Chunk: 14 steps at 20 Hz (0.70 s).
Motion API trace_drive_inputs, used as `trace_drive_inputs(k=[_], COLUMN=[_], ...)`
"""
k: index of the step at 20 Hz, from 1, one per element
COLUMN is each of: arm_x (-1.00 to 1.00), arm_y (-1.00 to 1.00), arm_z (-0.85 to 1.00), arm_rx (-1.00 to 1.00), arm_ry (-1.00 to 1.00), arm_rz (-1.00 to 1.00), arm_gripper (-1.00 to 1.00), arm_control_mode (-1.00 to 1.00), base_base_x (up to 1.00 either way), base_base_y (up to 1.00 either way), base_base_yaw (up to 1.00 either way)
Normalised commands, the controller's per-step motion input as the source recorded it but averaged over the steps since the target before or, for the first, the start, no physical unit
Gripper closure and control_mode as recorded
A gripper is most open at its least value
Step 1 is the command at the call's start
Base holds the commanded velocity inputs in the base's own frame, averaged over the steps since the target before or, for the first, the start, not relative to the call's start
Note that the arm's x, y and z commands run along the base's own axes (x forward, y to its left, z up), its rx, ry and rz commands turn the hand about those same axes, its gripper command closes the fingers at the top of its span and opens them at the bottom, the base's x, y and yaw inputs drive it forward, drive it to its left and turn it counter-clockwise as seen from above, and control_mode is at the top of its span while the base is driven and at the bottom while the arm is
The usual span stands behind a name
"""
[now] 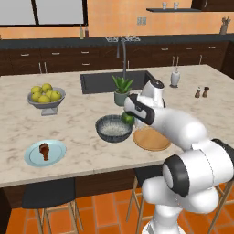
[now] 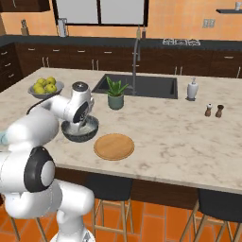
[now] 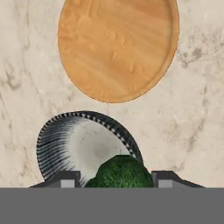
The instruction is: Pick the chicken drumstick and broccoli from their plates and place them in the bowl. Then put the bowl in the fridge.
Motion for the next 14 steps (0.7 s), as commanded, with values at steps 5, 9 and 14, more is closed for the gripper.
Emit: trace_drive_inputs(k=[5, 9, 14], arm_x=[0.46, 0.24, 0.19], arm_y=[0.41, 0.06, 0.00], arm_z=[-0.47, -0.50, -0.46], arm_rx=[0.00, 0.00, 0.00], arm_ry=[0.11, 0.10, 0.02], arm_rz=[-0.02, -0.01, 0.00], arm_gripper=[1.00, 1.00, 1.00], arm_control_mode=[-1.00, -1.00, -1.00], base_base_x=[0.00, 0.00, 0.00], base_base_y=[0.00, 0.00, 0.00], base_base_yaw=[0.00, 0.00, 0.00])
